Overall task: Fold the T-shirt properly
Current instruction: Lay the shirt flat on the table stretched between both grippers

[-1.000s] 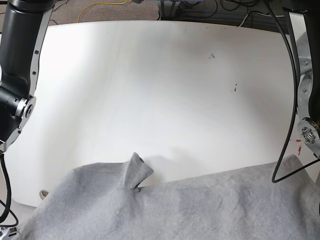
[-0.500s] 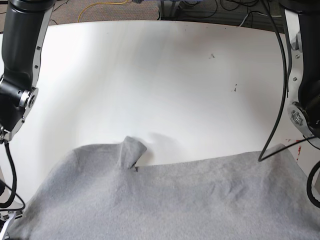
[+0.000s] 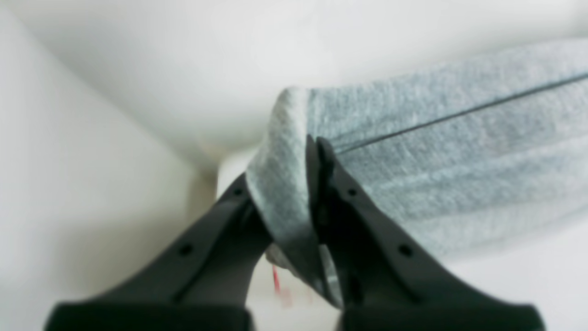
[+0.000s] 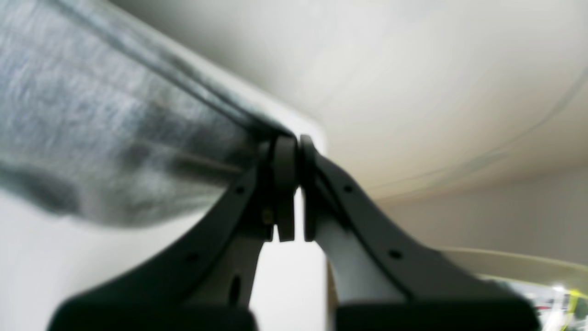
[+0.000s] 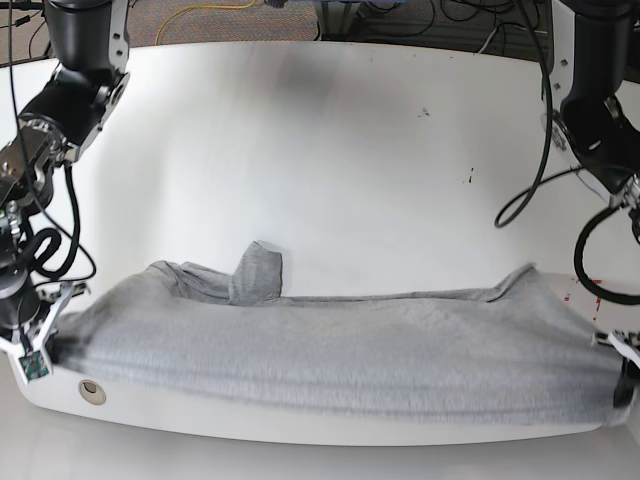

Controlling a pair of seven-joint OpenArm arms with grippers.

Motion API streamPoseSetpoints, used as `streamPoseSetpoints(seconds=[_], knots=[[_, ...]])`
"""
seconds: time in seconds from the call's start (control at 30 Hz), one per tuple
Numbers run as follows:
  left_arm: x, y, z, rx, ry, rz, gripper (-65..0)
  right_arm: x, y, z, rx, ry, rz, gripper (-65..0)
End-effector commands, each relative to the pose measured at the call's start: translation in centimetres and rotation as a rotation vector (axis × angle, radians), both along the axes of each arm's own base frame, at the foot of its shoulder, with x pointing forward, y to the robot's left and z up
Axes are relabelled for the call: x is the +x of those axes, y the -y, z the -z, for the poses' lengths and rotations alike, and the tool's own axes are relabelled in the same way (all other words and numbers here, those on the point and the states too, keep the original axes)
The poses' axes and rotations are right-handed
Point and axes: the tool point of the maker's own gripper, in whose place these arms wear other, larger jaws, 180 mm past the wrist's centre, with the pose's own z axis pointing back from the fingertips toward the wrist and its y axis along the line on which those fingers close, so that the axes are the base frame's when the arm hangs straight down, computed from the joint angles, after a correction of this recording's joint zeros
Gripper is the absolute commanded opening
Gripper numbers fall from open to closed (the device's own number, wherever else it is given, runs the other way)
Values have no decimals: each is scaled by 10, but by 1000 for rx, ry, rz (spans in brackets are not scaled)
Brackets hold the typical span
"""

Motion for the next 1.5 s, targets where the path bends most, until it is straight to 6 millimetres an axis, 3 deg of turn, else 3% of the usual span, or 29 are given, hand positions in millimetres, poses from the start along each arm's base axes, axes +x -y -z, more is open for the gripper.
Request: streamPoseSetpoints(seconds=[0.0,0.2,0.53,0.8,1.07,1.27,1.47], knots=[[-13,4,5,23,10,2,-650,-17,19,13,3,-23,81,-642],[-56,-1,73,0,-129,-11,-650,-61,35,82,118,-153,185,-642],[-121,-8,154,-103,-337,-8,-650,-124,37,157,200,-338,272,-644],[-162,-13,192,-114,-469,-26,-650,-163,22,200,256,-461,294,-644],[-204,-14,227,-94,-612,-20,-650,-194,8,227,295,-539,293,-644],[-226,-23,236,-93,-660,-55,-650,-211,-3,241,323,-580,295,-644],[-233,-29,240,-75,-686,-79,-650,-226,-10,252,337,-623,298,-644]])
